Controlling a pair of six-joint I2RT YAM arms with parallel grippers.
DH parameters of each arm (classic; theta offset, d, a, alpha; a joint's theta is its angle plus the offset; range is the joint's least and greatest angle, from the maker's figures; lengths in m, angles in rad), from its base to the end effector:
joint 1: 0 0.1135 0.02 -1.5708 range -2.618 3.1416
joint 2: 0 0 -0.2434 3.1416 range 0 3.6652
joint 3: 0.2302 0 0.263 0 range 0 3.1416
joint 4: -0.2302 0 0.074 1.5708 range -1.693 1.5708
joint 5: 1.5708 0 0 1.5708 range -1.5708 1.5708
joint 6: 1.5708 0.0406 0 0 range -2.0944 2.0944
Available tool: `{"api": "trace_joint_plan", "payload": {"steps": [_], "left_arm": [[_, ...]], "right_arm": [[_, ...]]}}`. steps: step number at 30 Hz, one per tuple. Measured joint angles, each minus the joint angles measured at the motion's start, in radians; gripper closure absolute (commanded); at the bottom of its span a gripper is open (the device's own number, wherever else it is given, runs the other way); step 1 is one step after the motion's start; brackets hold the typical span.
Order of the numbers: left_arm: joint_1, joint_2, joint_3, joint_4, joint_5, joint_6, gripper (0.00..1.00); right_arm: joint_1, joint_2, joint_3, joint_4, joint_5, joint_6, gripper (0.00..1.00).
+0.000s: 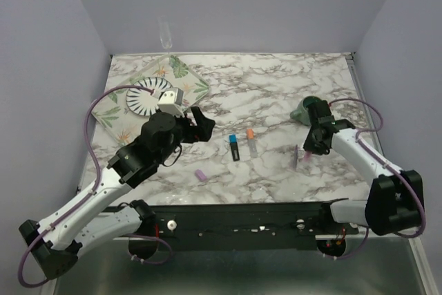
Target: Insert the pens into the pen caps
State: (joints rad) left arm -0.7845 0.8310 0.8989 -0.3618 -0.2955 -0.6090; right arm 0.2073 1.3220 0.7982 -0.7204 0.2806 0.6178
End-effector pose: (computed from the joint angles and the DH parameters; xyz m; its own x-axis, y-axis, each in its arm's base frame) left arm 0.1607 -0.1437 0.3378 -0.4419 -0.3321 -0.8333 0.2753 0.8339 -0.4783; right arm 0.2451 0.0401 0.1663 -0.8197 0.3964 -0.4135 0.4466 0.8943 -0.0280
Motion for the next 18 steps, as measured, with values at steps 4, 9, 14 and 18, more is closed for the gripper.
{"api": "trace_joint_plan", "payload": {"steps": [4, 9, 14, 18], "left_arm": [[0.0, 0.035, 0.0, 0.003, 0.061, 0.001, 0.12], [0.0, 0.086, 0.0, 0.023, 0.158, 0.006, 0.16], [0.002, 0.143, 0.0, 0.1, 0.284, -0.016, 0.17], [-0.005, 0.214, -0.002, 0.195, 0.394, -0.052, 0.17]], "right_arm": [[0.0, -0.109, 0.064, -0.029, -0.021, -0.002, 0.99], [0.038, -0.254, 0.094, -0.016, -0.126, 0.048, 0.99], [0.244, -0.304, 0.127, 0.077, -0.198, 0.174, 0.99], [0.36, -0.298, 0.152, 0.163, -0.208, 0.258, 0.99]]}}
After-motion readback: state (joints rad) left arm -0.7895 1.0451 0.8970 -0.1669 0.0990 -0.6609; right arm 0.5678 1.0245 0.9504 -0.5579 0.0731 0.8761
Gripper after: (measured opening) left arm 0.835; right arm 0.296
